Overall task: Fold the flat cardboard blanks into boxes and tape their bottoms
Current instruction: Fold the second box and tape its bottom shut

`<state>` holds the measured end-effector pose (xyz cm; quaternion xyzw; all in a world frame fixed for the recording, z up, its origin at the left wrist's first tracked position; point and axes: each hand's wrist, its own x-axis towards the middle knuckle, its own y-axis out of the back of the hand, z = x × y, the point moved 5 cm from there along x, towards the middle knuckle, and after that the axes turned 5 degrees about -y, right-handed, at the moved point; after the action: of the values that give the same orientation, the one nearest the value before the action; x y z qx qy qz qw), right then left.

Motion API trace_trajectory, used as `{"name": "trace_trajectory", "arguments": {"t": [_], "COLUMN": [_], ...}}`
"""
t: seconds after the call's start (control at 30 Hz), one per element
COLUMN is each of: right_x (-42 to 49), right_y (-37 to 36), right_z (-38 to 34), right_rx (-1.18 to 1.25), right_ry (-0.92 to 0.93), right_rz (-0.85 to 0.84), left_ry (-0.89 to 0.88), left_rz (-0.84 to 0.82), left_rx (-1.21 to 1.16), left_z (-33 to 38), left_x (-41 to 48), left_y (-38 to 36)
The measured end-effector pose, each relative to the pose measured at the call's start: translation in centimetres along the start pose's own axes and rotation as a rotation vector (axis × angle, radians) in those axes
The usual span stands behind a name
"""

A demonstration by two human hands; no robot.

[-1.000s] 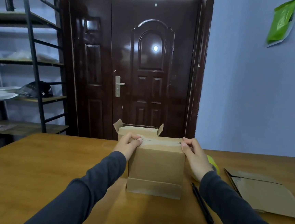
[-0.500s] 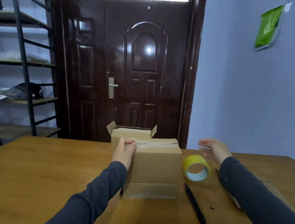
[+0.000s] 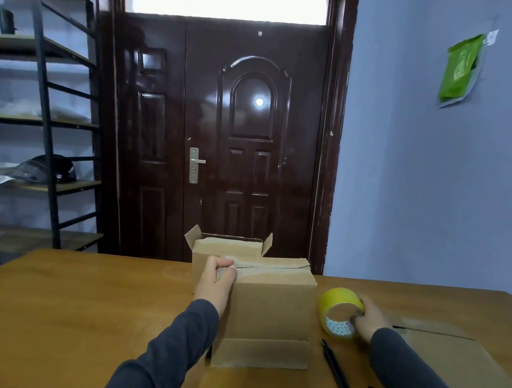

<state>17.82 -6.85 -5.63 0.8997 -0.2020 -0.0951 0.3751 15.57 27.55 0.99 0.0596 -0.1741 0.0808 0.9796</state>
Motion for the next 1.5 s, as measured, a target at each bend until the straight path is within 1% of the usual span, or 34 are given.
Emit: {"name": "trace_trajectory", "arguments": {"t": [0.17, 0.23, 0.3, 0.37, 0.43, 0.47, 0.57, 0.63, 0.7, 0.8, 0.87, 0.93, 1.0, 1.03, 1.13, 1.2, 1.23, 1.3, 1.33, 1.37, 1.43, 1.5], "right_x": [-1.0, -1.9, -2.9, -4.0, -4.9, -5.4, -6.6, -7.5, -8.3, -8.6, -8.6, -8.1, -7.2, -6.7, -5.0, -4.3, -4.4, -4.7, -4.9, -5.0, -5.2, -5.5], "right_y": [2.1, 4.1, 6.3, 8.4, 9.6, 9.8, 7.7, 4.8, 1.7, -2.5, -4.5, -5.8, -6.3, -6.4, -7.0, -7.5, -7.5, -7.4, -7.3, -7.1, -6.9, -6.8], "right_z": [-1.7, -3.5, -6.1, -9.1, -12.5, -14.4, -19.9, -22.7, -24.0, -23.9, -23.0, -21.8, -20.5, -20.0, -18.9, -18.5, -18.4, -18.3, -18.3, -18.4, -18.6, -18.8], "right_rx": [-0.011, 0.101, 0.221, 0.453, 0.747, 0.854, 0.983, 0.967, 0.878, 0.743, 0.666, 0.639, 0.673, 0.721, 0.883, 0.897, 0.875, 0.796, 0.750, 0.705, 0.625, 0.570], "right_ry": [0.042, 0.095, 0.190, 0.284, 0.337, 0.352, 0.372, 0.347, 0.323, 0.326, 0.317, 0.278, 0.242, 0.212, 0.120, 0.094, 0.091, 0.110, 0.132, 0.163, 0.226, 0.257], "right_rz": [0.135, 0.190, 0.233, 0.253, 0.202, 0.152, -0.044, -0.174, -0.219, -0.206, -0.169, -0.115, -0.079, -0.092, -0.198, -0.223, -0.217, -0.185, -0.156, -0.123, -0.062, -0.026], "left_ry": [0.000, -0.001, 0.001, 0.002, 0.005, 0.007, 0.024, 0.031, 0.038, 0.034, 0.035, 0.052, 0.067, 0.077, 0.091, 0.126, 0.178, 0.305, 0.335, 0.322, 0.278, 0.256], "left_rz": [0.028, 0.029, 0.032, 0.034, 0.031, 0.033, 0.041, 0.053, 0.038, 0.026, 0.032, 0.004, -0.035, -0.042, -0.015, -0.015, -0.015, 0.022, 0.076, 0.108, 0.160, 0.143], "left_rx": [-0.039, -0.050, -0.056, -0.061, -0.078, -0.078, -0.070, -0.077, -0.105, -0.081, -0.070, -0.055, -0.030, -0.015, 0.028, 0.030, -0.003, -0.177, -0.237, -0.252, -0.191, -0.110], "left_z": [0.0, -0.1, -0.2, -0.1, -0.1, -0.1, -0.8, -1.6, -2.4, -3.2, -3.2, -3.0, -3.2, -3.3, -3.9, -4.2, -4.1, -4.2, -3.9, -3.2, -1.7, 0.0], "left_x": [-0.1, 0.0, 0.0, 0.0, 0.0, -0.1, -0.6, -1.1, -1.3, -1.2, -1.2, -1.2, -0.9, -0.9, -0.6, -0.6, -0.5, 0.1, 0.6, 0.9, 2.2, 3.5], "left_y": [-0.2, -0.3, -0.3, -0.4, -0.5, -0.5, -0.2, 0.4, 0.6, 0.4, 0.0, -0.5, -1.0, -1.2, -1.4, -1.4, -1.3, -1.1, -0.7, -0.2, 0.8, 1.2]}}
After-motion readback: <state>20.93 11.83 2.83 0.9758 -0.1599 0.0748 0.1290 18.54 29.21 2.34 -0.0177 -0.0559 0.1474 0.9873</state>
